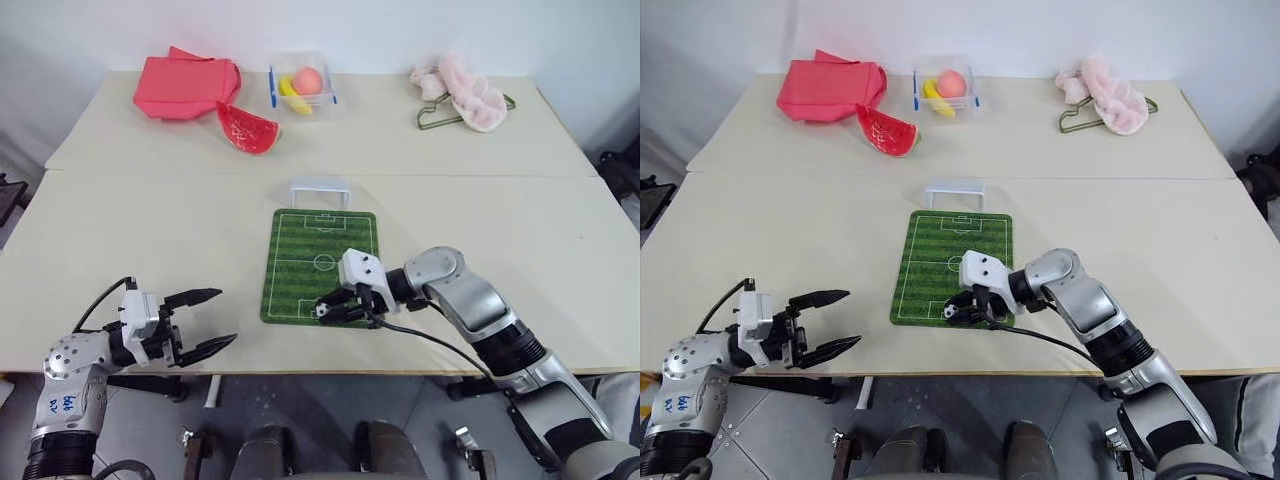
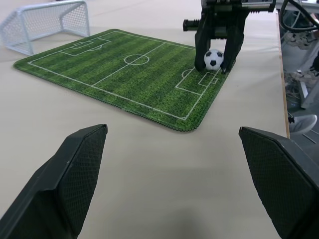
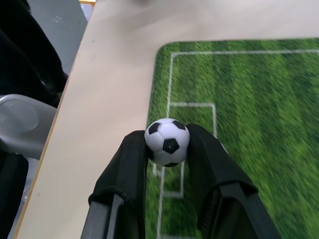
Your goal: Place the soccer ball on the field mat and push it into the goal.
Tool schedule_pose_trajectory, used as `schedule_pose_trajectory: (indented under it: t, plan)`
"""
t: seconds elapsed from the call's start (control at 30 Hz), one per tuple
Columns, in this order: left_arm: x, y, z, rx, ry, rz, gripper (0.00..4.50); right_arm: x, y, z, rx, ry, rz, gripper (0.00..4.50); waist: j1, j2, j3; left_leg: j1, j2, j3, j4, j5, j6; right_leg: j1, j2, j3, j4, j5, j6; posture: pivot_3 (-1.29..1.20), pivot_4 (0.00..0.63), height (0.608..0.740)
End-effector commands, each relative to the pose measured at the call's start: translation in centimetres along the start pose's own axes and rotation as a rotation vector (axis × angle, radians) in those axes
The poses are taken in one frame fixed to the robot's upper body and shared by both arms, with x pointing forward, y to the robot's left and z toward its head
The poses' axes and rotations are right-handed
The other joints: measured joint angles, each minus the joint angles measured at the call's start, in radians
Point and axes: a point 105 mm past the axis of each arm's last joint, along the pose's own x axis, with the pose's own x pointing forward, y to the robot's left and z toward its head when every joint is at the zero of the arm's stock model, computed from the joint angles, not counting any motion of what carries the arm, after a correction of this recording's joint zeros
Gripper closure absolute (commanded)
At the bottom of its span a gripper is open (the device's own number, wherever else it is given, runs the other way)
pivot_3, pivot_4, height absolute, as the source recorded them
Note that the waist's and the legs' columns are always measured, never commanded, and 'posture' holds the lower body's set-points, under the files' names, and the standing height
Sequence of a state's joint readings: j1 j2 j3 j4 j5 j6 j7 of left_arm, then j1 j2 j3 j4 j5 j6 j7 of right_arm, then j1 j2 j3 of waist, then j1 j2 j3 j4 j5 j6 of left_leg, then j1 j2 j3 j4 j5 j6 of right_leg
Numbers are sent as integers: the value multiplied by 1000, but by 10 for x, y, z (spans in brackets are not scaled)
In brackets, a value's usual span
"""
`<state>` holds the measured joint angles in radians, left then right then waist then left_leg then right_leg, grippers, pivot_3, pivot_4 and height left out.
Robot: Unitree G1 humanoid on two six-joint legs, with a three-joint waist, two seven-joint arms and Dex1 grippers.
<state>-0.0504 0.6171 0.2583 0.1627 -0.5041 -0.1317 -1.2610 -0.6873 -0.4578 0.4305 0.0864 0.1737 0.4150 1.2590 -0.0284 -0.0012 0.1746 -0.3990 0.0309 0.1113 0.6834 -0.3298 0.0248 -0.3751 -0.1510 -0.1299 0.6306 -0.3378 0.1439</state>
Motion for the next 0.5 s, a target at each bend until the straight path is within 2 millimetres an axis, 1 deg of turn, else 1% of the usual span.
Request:
schedule_pose_trajectory:
  t: [0.03, 0.17, 0.5]
  plan:
    - [-6, 2, 12, 38, -20, 15, 0, 3, -3, 8, -43, -9, 12, 3659, 0, 0, 0, 0, 0, 0, 0, 0, 0, 0, 0, 0, 0, 0, 0, 0, 150, 740]
    - [-10, 3, 11, 43, -6, 32, 0, 5, -5, 6, -58, -2, 19, 3659, -2, 0, 0, 0, 0, 0, 0, 0, 0, 0, 0, 0, 0, 0, 0, 0, 150, 740]
    - [-10, 1, 13, 41, -15, 51, 0, 1, -15, 1, -58, 4, 1, 3659, -2, 0, 0, 0, 0, 0, 0, 0, 0, 0, 0, 0, 0, 0, 0, 0, 150, 740]
